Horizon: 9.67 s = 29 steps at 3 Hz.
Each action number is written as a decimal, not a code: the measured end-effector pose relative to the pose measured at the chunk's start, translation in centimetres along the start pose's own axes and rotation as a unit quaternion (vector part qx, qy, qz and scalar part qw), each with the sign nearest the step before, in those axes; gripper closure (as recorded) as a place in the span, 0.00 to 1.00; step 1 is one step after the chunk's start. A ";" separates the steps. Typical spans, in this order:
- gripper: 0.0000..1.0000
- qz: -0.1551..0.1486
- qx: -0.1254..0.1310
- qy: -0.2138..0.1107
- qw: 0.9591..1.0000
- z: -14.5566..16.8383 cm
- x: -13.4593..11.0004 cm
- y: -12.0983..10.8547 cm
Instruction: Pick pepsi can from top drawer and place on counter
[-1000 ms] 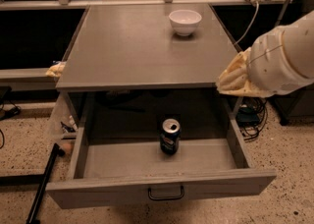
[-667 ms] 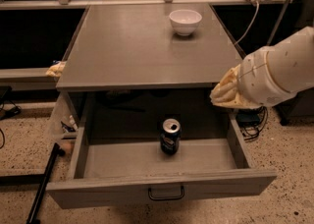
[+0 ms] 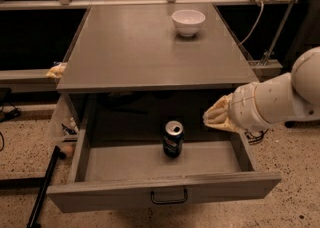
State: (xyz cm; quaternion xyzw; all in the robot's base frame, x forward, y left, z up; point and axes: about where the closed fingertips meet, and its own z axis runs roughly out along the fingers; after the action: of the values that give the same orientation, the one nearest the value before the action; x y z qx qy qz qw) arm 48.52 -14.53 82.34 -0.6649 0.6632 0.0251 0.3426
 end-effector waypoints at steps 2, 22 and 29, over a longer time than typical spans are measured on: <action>1.00 0.008 -0.004 0.004 1.000 0.8 0.7 0.4; 1.00 0.145 0.020 -0.163 0.976 2.1 -14.3 -12.6; 0.58 0.251 0.018 -0.166 0.953 7.1 -8.4 -18.8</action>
Offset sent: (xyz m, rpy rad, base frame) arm -0.0009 -0.0073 -0.0267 -0.0038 0.0448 -0.0226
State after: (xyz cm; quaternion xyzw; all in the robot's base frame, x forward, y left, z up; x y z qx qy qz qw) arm 67.39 -5.96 88.92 -0.4572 0.7426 0.2082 0.4430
